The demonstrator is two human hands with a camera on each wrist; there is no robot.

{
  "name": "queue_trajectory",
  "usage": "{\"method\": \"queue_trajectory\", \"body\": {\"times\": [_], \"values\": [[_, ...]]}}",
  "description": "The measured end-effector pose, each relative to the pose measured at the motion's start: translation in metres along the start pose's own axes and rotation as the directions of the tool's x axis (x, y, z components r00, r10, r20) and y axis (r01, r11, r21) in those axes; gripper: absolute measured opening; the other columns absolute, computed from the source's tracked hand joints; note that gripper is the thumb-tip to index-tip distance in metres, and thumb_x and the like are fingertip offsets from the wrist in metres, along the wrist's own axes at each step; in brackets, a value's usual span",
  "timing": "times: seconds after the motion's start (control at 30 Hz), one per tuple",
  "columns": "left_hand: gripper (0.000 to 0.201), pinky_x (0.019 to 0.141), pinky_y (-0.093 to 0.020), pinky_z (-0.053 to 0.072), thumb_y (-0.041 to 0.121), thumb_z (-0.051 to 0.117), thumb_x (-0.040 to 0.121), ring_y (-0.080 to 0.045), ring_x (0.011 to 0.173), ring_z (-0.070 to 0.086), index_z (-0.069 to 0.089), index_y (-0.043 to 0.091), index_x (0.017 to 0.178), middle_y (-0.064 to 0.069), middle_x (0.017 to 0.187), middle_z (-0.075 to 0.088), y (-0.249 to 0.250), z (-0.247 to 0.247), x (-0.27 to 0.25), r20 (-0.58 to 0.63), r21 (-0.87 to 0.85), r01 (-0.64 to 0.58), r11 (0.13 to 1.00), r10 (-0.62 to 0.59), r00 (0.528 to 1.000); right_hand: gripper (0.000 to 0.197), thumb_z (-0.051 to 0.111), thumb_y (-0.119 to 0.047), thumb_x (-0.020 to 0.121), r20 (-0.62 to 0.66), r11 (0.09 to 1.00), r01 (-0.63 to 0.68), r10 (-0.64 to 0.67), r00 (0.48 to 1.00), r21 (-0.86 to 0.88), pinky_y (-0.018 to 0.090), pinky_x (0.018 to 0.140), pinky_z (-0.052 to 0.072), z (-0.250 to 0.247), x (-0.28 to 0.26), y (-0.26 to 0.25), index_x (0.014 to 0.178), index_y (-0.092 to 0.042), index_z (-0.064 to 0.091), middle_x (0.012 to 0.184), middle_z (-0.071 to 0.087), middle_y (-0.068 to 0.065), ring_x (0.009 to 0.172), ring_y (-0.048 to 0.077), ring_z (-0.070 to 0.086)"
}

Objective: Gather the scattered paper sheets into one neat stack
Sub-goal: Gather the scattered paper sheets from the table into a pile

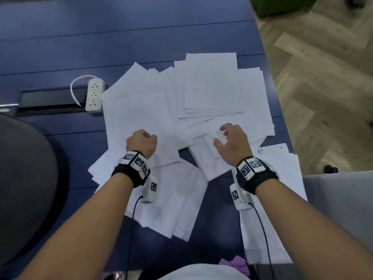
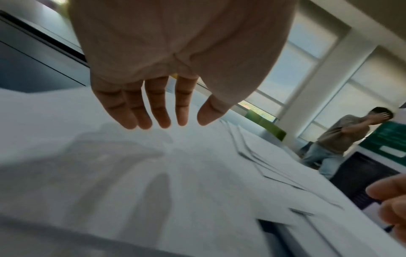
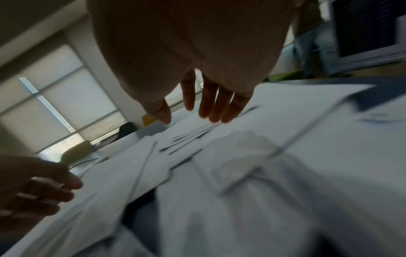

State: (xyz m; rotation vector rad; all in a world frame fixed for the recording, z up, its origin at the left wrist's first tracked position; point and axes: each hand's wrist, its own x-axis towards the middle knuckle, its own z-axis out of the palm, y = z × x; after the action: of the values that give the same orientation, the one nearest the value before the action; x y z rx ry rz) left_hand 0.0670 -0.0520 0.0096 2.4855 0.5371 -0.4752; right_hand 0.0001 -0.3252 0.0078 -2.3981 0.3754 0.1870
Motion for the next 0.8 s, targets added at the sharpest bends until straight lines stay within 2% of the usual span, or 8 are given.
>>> {"method": "queue_trajectory", "body": {"times": [0.1,0.17,0.3,0.4,0.5,0.6,0.7,0.8], "values": [[0.044,0.095,-0.042,0.046,0.036,0.055,0.090,-0.039,0.122,0.051,0.058,0.013,0.127,-0.017,0.129,0.059,-0.029,-0.019,0.024,-0.022,0.093,0.077,0.993,-0.076,0.997,0.042,0.070,-0.031,0.088,0.148,0.999,0.040,-0.042,0.988,0.019,0.036,0.094,0.049,0.029,0.017,-0.045,0.124,-0.012,0.059,0.115,0.061,0.010,0.104,0.025,0.061],[0.051,0.096,-0.046,0.043,0.035,0.054,0.093,-0.043,0.129,0.041,0.048,0.012,0.138,-0.023,0.137,0.049,-0.044,-0.026,0.035,-0.018,0.139,0.125,0.982,-0.123,0.992,0.049,0.069,-0.034,0.089,0.208,0.999,0.050,-0.050,0.977,0.005,0.036,0.096,0.048,0.049,0.027,-0.072,0.131,-0.010,0.057,0.121,0.061,0.011,0.111,0.028,0.060],[0.057,0.094,-0.050,0.043,0.038,0.056,0.092,-0.043,0.130,0.032,0.039,0.011,0.139,-0.024,0.140,0.038,-0.060,-0.029,0.046,-0.010,0.153,0.170,0.974,-0.170,0.985,0.064,0.069,-0.042,0.088,0.302,0.998,-0.018,0.034,0.953,-0.057,0.035,0.100,0.045,0.082,0.045,-0.111,0.138,-0.006,0.051,0.131,0.060,0.014,0.125,0.030,0.054],[0.070,0.106,-0.056,0.038,0.043,0.059,0.088,-0.042,0.135,0.025,0.031,0.014,0.145,-0.021,0.148,0.029,-0.071,-0.032,0.055,-0.021,0.138,0.210,0.968,-0.209,0.978,0.063,0.069,-0.044,0.086,0.325,0.992,-0.085,0.111,0.939,-0.094,0.033,0.096,0.045,0.105,0.058,-0.129,0.133,-0.005,0.051,0.131,0.058,0.016,0.124,0.031,0.053],[0.078,0.106,-0.054,0.036,0.043,0.061,0.088,-0.039,0.136,0.027,0.024,0.015,0.151,-0.019,0.149,0.029,-0.080,-0.033,0.059,-0.035,0.133,0.198,0.971,-0.195,0.980,0.061,0.070,-0.043,0.085,0.311,0.983,-0.170,0.184,0.933,-0.071,0.035,0.091,0.048,0.119,0.065,-0.141,0.129,-0.006,0.050,0.129,0.057,0.016,0.118,0.032,0.057],[0.092,0.109,-0.052,0.034,0.041,0.063,0.089,-0.040,0.140,0.028,0.010,0.013,0.158,-0.022,0.150,0.031,-0.085,-0.034,0.061,-0.024,-0.001,0.212,0.977,-0.212,0.977,0.058,0.071,-0.044,0.081,0.287,0.964,-0.261,0.266,0.920,-0.058,0.038,0.088,0.053,0.132,0.064,-0.147,0.122,-0.007,0.050,0.122,0.058,0.014,0.111,0.034,0.059],[0.086,0.107,-0.052,0.041,0.041,0.066,0.084,-0.044,0.134,0.038,0.025,0.008,0.151,-0.024,0.144,0.039,-0.093,-0.031,0.065,0.001,-0.108,0.252,0.962,-0.254,0.967,0.070,0.073,-0.045,0.079,0.274,0.949,-0.315,0.312,0.910,-0.035,0.045,0.097,0.052,0.142,0.060,-0.146,0.132,-0.009,0.044,0.126,0.056,0.014,0.119,0.036,0.056],[0.066,0.098,-0.046,0.046,0.040,0.069,0.082,-0.041,0.124,0.044,0.044,0.008,0.133,-0.020,0.136,0.040,-0.095,-0.031,0.061,0.017,-0.132,0.250,0.959,-0.250,0.968,0.069,0.074,-0.046,0.081,0.299,0.939,-0.338,0.339,0.892,-0.055,0.040,0.098,0.048,0.145,0.059,-0.147,0.132,-0.007,0.047,0.133,0.053,0.016,0.124,0.035,0.052]]}}
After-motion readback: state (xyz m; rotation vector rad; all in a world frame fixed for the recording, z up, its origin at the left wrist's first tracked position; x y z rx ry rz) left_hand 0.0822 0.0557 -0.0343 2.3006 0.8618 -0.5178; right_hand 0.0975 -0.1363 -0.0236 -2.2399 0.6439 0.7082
